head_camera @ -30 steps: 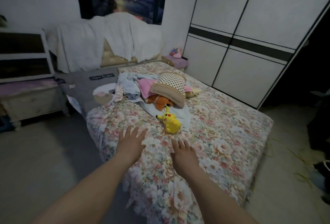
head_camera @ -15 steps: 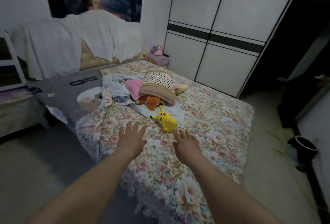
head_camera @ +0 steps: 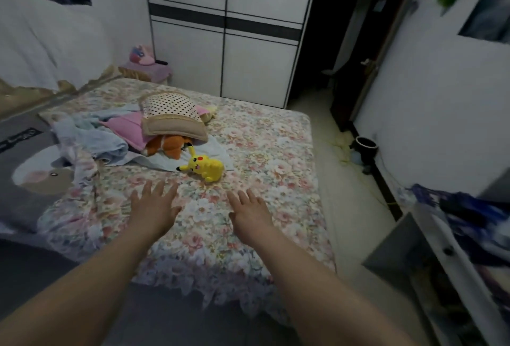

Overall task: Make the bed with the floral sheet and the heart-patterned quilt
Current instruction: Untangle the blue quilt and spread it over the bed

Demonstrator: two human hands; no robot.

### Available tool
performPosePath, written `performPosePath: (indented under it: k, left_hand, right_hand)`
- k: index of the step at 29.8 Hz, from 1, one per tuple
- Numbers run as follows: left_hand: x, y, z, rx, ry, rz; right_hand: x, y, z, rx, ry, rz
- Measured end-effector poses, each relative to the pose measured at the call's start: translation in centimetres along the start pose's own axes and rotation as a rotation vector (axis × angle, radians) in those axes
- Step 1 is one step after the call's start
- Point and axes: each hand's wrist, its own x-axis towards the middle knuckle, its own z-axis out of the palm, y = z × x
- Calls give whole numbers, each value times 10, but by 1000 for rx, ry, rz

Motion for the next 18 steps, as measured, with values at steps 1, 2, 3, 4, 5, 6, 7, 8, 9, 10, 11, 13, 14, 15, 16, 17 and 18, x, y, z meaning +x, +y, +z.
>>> performPosePath:
  k: [1,2,3,4,5,6,7,8,9,10,11,13,14,15,16,17,18]
  left_hand:
    - [0,-3,3,-2,0,-13]
    - [2,1,3,-4,0,5]
    - [2,4,5,-8,-1,33]
    - [4,8,9,-20,10,60]
    - [5,10,14,-33,9,75]
    - [6,12,18,-41,2,90]
    - [4,11,21,-34,-7,94]
    - [3,11,25,-16,-10,99]
    - [4,8,29,-12,-21,93]
    - [5,6,33,-19,-21,87]
    - [10,3,30,-5,-23,73]
    - [15,0,27,11,-49,71]
    - [15,5,29,5,-60,79]
    - [25,0,26,0,-53,53]
    - [30,3,24,-3,-58,36]
    - [36,4,22,-4,-60,33]
    - [40,4,21,2,-62,38]
  right_hand:
    - [-3,1,4,0,-15,-4]
    - [-10,8,9,5,-31,28]
    - [-16,14,14,-1,-52,64]
    - [-21,21,16,-6,-63,107]
    - [-25,26,17,-13,-71,137]
    - [-28,30,20,-21,-74,166]
    - [-27,30,22,-28,-74,169]
    - [-26,29,24,-24,-82,163]
    - [-24,22,23,-14,-89,145]
    - [-21,17,21,-9,-84,130]
    - [-11,13,19,-1,-60,105]
    - [0,5,15,17,-34,74]
    - [-2,6,14,25,-34,69]
    - [15,2,11,34,-13,29]
    - [23,2,10,51,-2,19]
    - [30,1,8,37,4,7]
    - [35,1,8,50,22,-4]
